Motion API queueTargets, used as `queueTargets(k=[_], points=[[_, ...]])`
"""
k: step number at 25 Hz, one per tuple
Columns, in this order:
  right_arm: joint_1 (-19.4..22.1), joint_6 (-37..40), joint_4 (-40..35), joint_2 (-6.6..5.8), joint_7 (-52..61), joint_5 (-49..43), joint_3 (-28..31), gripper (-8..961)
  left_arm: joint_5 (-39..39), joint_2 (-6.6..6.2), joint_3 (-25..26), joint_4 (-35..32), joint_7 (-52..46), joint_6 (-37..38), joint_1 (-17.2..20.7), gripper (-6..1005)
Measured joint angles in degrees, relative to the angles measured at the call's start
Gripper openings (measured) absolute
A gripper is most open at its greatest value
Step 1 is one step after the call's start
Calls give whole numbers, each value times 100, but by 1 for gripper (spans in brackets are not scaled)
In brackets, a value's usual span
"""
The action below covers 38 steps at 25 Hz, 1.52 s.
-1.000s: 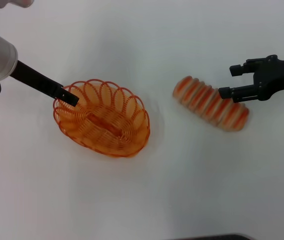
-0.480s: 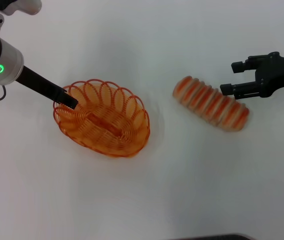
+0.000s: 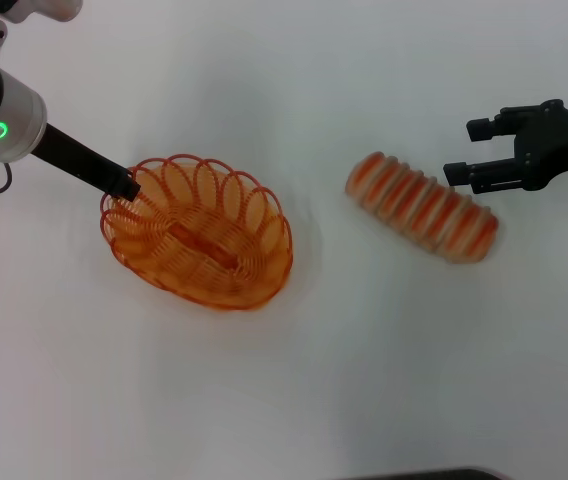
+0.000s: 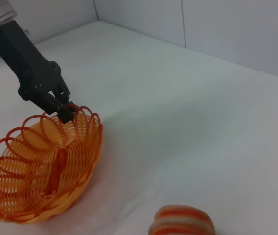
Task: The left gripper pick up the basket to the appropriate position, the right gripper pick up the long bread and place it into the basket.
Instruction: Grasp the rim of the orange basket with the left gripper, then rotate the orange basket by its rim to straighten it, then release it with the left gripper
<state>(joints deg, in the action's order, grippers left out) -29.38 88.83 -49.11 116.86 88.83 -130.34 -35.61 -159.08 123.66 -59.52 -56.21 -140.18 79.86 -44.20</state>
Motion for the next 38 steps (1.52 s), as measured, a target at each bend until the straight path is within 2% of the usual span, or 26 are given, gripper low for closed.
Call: queueTargets(k=[1, 6, 12, 17, 18, 26, 29, 34, 38], points=[[-3, 2, 0, -2, -1, 0, 1, 807, 0, -3, 2, 0, 0, 7, -4, 324], [-23, 3, -1, -6, -4, 0, 2, 807, 1, -8, -19, -3, -12, 87, -22, 113], [-24, 6, -10, -13, 3, 4, 3, 807, 11, -20, 28, -16, -168, 231, -73, 76], [-24, 6, -10, -19, -9, 8, 17, 808, 47, -34, 308, -51, -270, 494, -169, 74], [-25, 5, -10, -21, -10, 9, 22, 808, 47, -44, 554, -60, -343, 640, -235, 74], [-70, 22, -14, -40, -13, 21, 254, 808, 60, -149, 1025, -69, -676, 924, -255, 72], [-76, 44, -57, -41, -3, 48, 293, 808, 83, -141, 1255, -73, -678, 1029, -255, 70], [-81, 54, -73, -41, 4, 71, 296, 808, 163, -61, 1638, -29, -709, 1054, -98, 67], [-93, 48, -73, -41, -19, 71, 296, 807, 243, -21, 1741, -72, -777, 998, 39, 65]])
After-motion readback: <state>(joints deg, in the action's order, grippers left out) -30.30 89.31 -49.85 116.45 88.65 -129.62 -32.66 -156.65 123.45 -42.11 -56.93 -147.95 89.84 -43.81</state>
